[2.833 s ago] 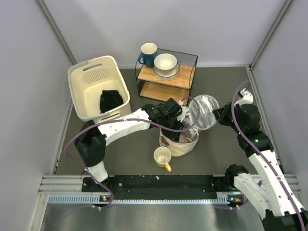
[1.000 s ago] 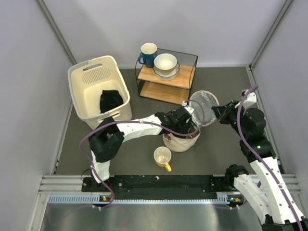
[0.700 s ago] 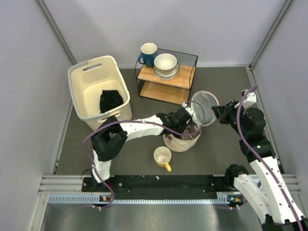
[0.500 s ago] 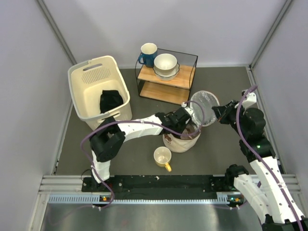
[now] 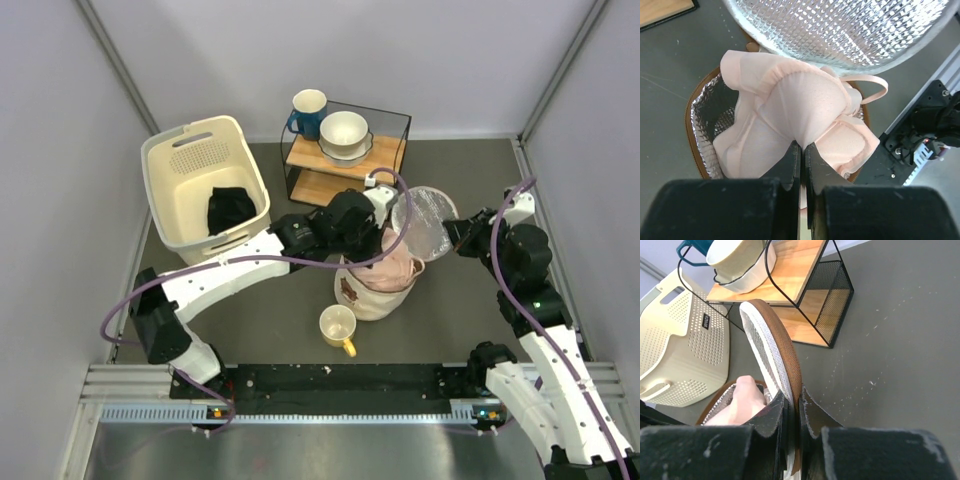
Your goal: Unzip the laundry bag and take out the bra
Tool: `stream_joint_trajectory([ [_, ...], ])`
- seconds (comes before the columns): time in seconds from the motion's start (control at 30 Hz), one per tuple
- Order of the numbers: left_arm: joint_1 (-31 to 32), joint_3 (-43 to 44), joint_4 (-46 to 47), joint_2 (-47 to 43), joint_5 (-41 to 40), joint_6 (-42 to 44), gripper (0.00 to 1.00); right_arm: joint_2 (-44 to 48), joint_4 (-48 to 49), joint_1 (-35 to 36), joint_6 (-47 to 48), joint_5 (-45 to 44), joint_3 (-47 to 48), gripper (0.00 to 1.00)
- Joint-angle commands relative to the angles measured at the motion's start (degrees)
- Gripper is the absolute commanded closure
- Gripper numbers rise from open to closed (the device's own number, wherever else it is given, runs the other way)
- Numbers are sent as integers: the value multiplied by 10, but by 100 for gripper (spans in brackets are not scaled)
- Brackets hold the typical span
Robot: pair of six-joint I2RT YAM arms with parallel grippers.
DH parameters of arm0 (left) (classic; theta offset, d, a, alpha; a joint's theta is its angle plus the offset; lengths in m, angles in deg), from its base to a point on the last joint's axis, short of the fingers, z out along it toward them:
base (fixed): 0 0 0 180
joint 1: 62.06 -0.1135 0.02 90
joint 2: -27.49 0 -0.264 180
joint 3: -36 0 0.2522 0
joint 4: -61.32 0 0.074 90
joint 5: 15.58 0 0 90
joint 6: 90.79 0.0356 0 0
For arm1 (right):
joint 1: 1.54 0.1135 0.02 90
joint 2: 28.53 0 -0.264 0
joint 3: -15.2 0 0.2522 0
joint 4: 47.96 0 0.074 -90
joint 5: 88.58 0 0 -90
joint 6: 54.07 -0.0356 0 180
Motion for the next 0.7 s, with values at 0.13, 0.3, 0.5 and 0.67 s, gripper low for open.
stream_joint_trajectory([
  [0.13, -10, 34, 38, -43, 13, -23, 100, 17, 7, -1, -4, -6, -1, 100],
  [0.3, -39, 39, 53, -82, -74, -78, 100, 22, 5, -2, -2, -7, 0, 100],
  [0.5, -132, 14, 121, -174, -26, -90, 100, 25, 5, -1, 0, -5, 2, 100],
  [0.67, -188, 129, -3, -186, -127, -36, 100, 24, 5, -1, 1, -3, 3, 100],
])
